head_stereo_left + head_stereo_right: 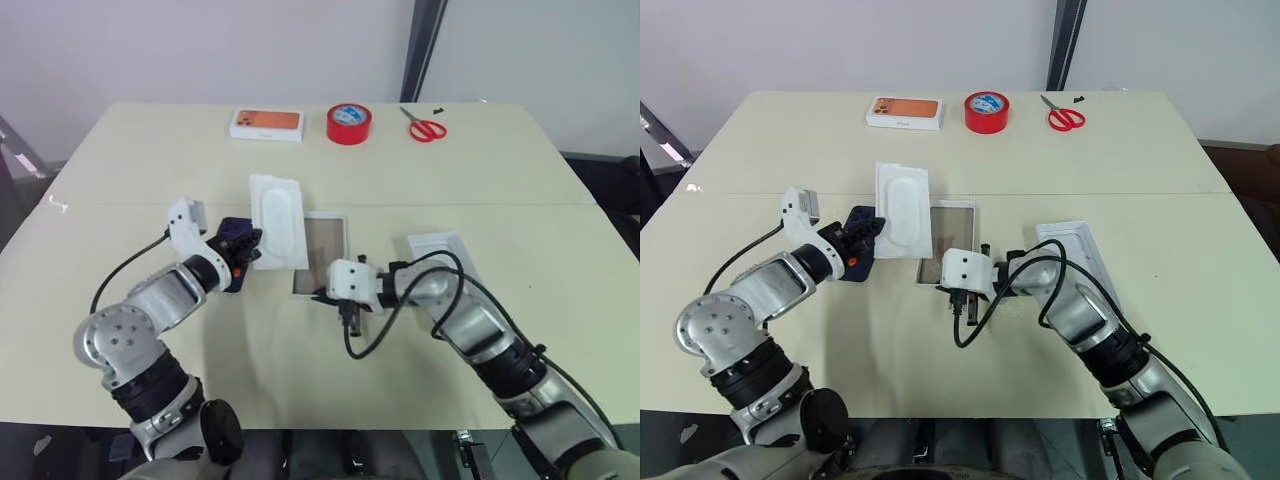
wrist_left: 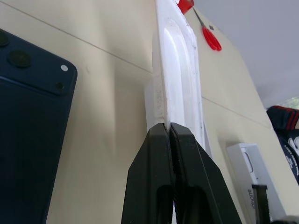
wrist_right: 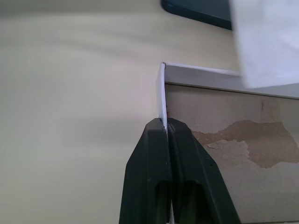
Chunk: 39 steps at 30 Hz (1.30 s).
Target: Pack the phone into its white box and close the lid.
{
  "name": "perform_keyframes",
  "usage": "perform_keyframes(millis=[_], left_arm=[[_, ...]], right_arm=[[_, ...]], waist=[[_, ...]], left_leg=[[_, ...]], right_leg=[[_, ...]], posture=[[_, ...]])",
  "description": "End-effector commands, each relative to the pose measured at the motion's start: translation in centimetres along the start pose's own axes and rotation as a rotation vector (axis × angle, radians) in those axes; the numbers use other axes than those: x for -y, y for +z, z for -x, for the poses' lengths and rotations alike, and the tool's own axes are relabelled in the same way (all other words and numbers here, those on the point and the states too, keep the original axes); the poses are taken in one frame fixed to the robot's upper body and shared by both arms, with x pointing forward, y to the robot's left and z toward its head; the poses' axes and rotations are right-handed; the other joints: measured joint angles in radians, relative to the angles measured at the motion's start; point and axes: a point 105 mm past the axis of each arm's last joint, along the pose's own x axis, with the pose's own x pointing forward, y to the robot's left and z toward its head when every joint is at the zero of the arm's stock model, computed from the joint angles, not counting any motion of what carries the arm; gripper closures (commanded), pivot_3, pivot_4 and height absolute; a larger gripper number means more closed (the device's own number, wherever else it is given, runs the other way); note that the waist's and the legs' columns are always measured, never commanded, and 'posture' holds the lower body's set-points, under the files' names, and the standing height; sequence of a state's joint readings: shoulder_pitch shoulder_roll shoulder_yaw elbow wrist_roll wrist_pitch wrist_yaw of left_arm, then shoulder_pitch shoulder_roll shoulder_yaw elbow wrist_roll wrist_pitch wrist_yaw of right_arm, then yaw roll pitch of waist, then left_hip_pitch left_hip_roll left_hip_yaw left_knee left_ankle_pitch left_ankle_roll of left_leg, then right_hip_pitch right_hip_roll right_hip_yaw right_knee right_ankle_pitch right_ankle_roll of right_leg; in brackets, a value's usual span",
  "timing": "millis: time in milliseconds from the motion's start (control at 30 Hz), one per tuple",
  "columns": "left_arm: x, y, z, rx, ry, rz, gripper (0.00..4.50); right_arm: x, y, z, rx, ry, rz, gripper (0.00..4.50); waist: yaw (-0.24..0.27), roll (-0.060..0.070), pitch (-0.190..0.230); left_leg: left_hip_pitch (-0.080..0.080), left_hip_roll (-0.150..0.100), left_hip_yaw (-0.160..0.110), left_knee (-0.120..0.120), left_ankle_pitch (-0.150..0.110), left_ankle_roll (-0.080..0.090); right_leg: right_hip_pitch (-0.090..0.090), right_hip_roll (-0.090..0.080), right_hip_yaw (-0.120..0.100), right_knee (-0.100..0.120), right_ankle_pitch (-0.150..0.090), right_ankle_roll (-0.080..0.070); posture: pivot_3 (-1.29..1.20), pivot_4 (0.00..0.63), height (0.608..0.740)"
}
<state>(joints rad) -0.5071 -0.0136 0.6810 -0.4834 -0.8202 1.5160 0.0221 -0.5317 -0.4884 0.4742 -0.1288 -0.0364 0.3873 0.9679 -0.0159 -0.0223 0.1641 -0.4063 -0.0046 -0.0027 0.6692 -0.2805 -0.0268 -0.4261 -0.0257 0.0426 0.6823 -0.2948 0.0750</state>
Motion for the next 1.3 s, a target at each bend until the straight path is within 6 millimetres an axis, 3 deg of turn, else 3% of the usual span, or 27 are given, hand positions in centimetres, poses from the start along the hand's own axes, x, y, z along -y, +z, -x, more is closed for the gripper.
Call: perform_keyframes(millis=[33, 167, 400, 533, 767, 933, 1300], left_arm=[[1.1, 0.2, 0.1, 0.017, -0.040, -0.020, 4.50], [1.9, -0.4, -0.3, -0.004, -0.060, -0.016, 4.50], [3.6, -3.4, -1.9, -0.141, -0.084, -0.031, 4.50], [3.7, -4.5, -2.7, -0.177, -0.065, -0.032, 4.50], [3.7, -4.7, -3.6, -0.172, -0.042, -0.018, 4.50], [3.6, -4.1, -3.5, -0.132, -0.034, 0.006, 4.50], [2.7, -4.9, -3.3, -0.165, 0.008, 0.020, 4.50]], right_arm=[[0.5, 1.6, 0.4, 0.062, -0.017, 0.033, 3.10], [1.0, 2.3, 1.8, 0.114, -0.047, 0.037, 1.12], [1.6, 0.8, 7.0, 0.078, -0.045, -0.064, 1.12], [1.6, 0.0, 8.4, 0.043, -0.060, -0.084, 1.12], [1.7, -0.4, 8.7, 0.024, -0.094, -0.085, 1.12], [1.6, -0.6, 8.5, 0.019, -0.094, -0.084, 1.12], [1.8, -0.8, 8.1, 0.012, -0.088, -0.068, 1.12]], waist=[[0.002, 0.000, 0.000], [0.002, 0.000, 0.000], [0.005, 0.000, 0.000], [-0.004, -0.001, 0.000], [0.003, -0.001, 0.000], [0.004, -0.001, 0.000], [0.003, -0.001, 0.000]], left_leg=[[0.000, 0.000, 0.000, 0.000, 0.000, 0.000], [0.000, 0.000, 0.000, 0.000, 0.000, 0.001], [-0.001, -0.001, 0.000, 0.000, -0.001, 0.001], [0.000, 0.000, 0.000, 0.000, -0.001, 0.001], [0.000, 0.000, 0.000, 0.000, -0.001, 0.001], [0.000, 0.000, 0.000, 0.000, -0.001, 0.001], [0.000, 0.000, 0.000, 0.000, -0.001, 0.001]], right_leg=[[0.000, 0.000, 0.000, 0.000, 0.000, 0.000], [0.000, 0.000, 0.000, 0.000, 0.000, 0.000], [0.000, -0.001, 0.000, -0.001, 0.000, 0.000], [0.000, 0.000, 0.000, 0.000, 0.000, 0.000], [0.000, 0.000, 0.000, 0.000, 0.000, 0.000], [0.000, 0.000, 0.000, 0.000, 0.000, 0.000], [0.000, 0.000, 0.000, 0.000, 0.000, 0.000]], posture=[[0.00, 0.150, 0.733], [0.00, 0.150, 0.733], [0.00, 0.150, 0.733], [0.00, 0.150, 0.733], [0.00, 0.150, 0.733], [0.00, 0.150, 0.733], [0.00, 0.150, 0.733]])
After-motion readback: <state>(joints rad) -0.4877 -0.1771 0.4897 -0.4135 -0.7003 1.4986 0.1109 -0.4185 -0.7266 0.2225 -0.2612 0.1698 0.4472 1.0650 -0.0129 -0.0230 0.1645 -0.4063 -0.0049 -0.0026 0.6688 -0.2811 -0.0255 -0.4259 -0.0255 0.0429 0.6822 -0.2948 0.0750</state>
